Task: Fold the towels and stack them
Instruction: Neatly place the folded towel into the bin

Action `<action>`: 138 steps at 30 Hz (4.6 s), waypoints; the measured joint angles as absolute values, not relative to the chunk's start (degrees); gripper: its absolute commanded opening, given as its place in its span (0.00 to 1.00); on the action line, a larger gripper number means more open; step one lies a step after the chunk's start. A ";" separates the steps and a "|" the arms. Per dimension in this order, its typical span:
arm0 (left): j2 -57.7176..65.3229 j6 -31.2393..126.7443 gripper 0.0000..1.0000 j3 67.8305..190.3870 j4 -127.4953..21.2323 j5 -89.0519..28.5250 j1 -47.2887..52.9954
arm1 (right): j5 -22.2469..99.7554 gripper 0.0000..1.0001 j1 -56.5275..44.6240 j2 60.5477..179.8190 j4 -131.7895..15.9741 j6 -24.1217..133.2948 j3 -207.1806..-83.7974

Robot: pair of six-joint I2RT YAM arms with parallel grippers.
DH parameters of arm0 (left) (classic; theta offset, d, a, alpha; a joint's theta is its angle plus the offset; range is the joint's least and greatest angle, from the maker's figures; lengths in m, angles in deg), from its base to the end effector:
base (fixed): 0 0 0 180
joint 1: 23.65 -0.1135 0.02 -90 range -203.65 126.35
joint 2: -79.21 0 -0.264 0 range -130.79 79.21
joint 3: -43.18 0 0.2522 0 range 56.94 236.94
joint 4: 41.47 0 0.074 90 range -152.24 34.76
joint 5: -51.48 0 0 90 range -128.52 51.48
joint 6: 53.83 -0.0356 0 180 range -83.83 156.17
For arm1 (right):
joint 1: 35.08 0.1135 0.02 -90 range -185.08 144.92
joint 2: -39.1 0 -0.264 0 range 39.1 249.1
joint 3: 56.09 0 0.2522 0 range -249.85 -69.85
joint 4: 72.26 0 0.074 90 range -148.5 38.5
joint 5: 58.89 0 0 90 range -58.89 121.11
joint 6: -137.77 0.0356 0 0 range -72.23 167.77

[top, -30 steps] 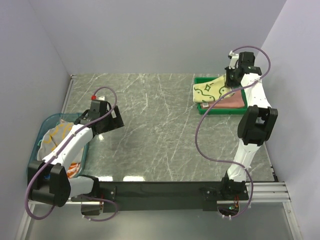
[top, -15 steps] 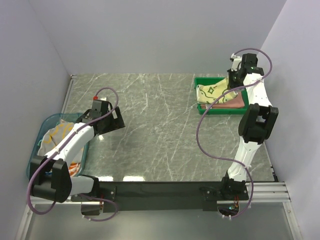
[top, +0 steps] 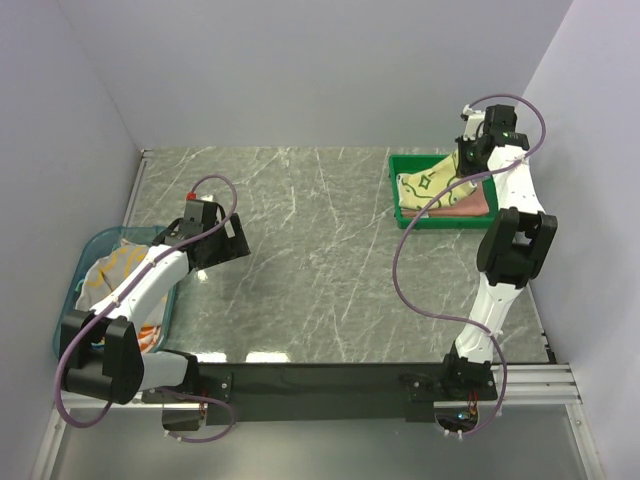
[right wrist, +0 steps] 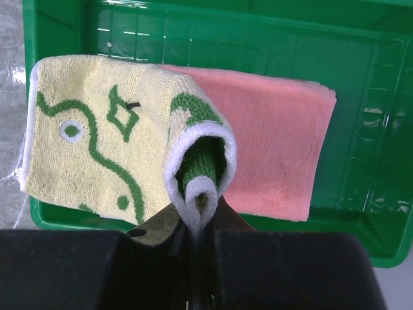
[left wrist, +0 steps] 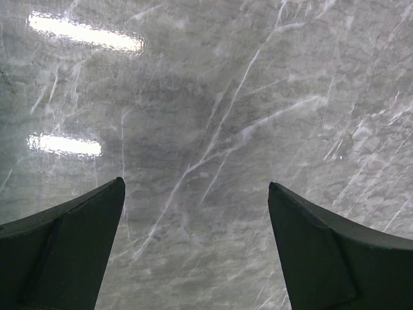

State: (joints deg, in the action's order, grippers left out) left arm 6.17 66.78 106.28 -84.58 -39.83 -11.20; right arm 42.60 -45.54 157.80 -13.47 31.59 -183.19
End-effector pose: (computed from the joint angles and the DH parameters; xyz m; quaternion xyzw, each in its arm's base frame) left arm 0.2514 -0.0547 0.2349 -0.1532 0.9359 -0.1062 0.2987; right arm 0.4592 -0.0776 0.2980 -0.0806 0.9333 0.0140 0.3497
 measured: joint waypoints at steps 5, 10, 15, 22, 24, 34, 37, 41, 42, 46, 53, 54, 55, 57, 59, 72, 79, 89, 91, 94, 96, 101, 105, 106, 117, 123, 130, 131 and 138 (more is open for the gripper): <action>6.17 66.78 0.98 106.28 -84.58 -39.83 -11.20 | 41.81 0.27 -45.54 157.80 -13.95 31.67 -183.02; 6.09 66.78 0.98 106.28 -84.58 -39.83 -11.20 | 38.84 0.41 -45.56 158.61 -15.70 32.18 -182.93; 6.04 66.78 0.98 106.28 -84.58 -39.83 -11.20 | 33.27 0.45 -45.60 161.18 -17.93 34.01 -183.02; 5.80 66.78 0.98 106.28 -84.56 -39.50 -11.20 | 24.39 0.54 -45.62 160.46 -25.34 42.38 -180.02; 5.80 66.78 0.98 106.28 -84.56 -39.39 -11.20 | 25.92 0.49 -45.52 156.81 -29.79 45.51 -174.04; 6.72 66.76 0.97 106.28 -84.53 -39.34 -11.20 | 41.38 0.29 -41.21 146.82 -49.64 63.87 -153.73; 7.44 66.76 0.97 106.28 -84.53 -39.34 -11.20 | 44.37 0.29 -39.53 147.15 -57.05 71.08 -149.16; 8.38 66.76 0.97 106.28 -84.53 -39.34 -11.20 | 46.84 0.28 -37.58 149.45 -67.32 80.13 -146.21; 8.47 66.76 0.97 106.28 -84.53 -39.32 -11.20 | 47.15 0.29 -37.17 150.30 -69.42 81.92 -146.12; 8.58 66.76 0.97 106.28 -84.53 -39.32 -11.20 | 47.30 0.28 -35.77 153.99 -76.09 87.63 -146.10; 9.02 66.74 0.97 106.28 -84.49 -39.32 -11.20 | 47.45 0.28 -33.52 159.06 -81.20 94.23 -144.35; 9.06 66.74 0.97 106.28 -84.49 -39.32 -11.20 | 47.32 0.28 -33.25 159.26 -81.68 94.75 -144.14; 9.10 66.74 0.97 106.28 -84.49 -39.32 -11.20 | 47.17 0.28 -32.99 159.35 -82.03 95.10 -143.81; 9.12 66.74 0.97 106.28 -84.49 -39.32 -11.20 | 47.21 0.28 -32.66 159.35 -82.99 96.20 -142.80; 9.12 66.74 0.97 106.28 -84.49 -39.32 -11.22 | 47.25 0.28 -32.60 159.35 -84.24 96.98 -142.15; 9.87 66.56 0.96 106.28 -84.47 -39.28 -11.48 | 52.17 0.29 -32.66 158.67 -89.27 98.73 -140.66; 10.39 66.56 0.96 106.28 -84.47 -39.24 -11.57 | 50.23 0.28 -32.69 150.50 -86.64 94.53 -140.14; 11.14 66.26 0.96 106.28 -84.40 -39.19 -11.68 | 45.40 0.24 -32.86 143.85 -87.93 92.61 -128.66; 11.14 66.13 0.96 106.28 -84.40 -39.19 -11.72 | 45.00 0.24 -33.01 144.18 -87.65 92.61 -126.87; 11.14 65.78 0.96 106.28 -84.40 -39.19 -11.79 | 44.33 0.23 -33.25 144.77 -88.11 92.76 -124.92; 11.14 65.76 0.96 106.28 -84.38 -39.19 -11.83 | 44.17 0.22 -33.28 145.05 -88.96 93.07 -123.83; 11.14 65.76 0.96 106.28 -84.38 -39.15 -11.83 | 44.00 0.22 -33.36 145.51 -92.17 94.62 -121.80; 11.14 65.76 0.95 106.28 -84.38 -38.69 -11.90 | 43.82 0.22 -33.47 145.51 -95.15 97.00 -119.94; 11.14 65.76 0.95 106.28 -84.40 -38.58 -11.90 | 43.84 0.22 -33.47 145.51 -95.30 97.22 -119.92; 11.14 65.76 0.95 106.28 -84.38 -38.32 -12.12 | 45.55 0.22 -33.49 142.65 -90.45 94.05 -123.07; 11.14 65.76 0.95 106.28 -84.38 -38.27 -12.20 | 43.34 0.22 -33.80 137.84 -87.08 90.80 -126.65; 11.14 65.76 0.95 106.28 -84.38 -38.19 -12.20 | 40.78 0.21 -34.50 139.00 -84.46 90.58 -127.07; 11.14 65.76 0.95 106.28 -84.38 -38.16 -12.23 | 40.70 0.21 -34.50 139.57 -84.35 90.73 -127.07; 11.14 65.73 0.95 106.28 -84.38 -38.12 -12.23 | 40.61 0.20 -34.50 145.01 -82.67 92.63 -126.78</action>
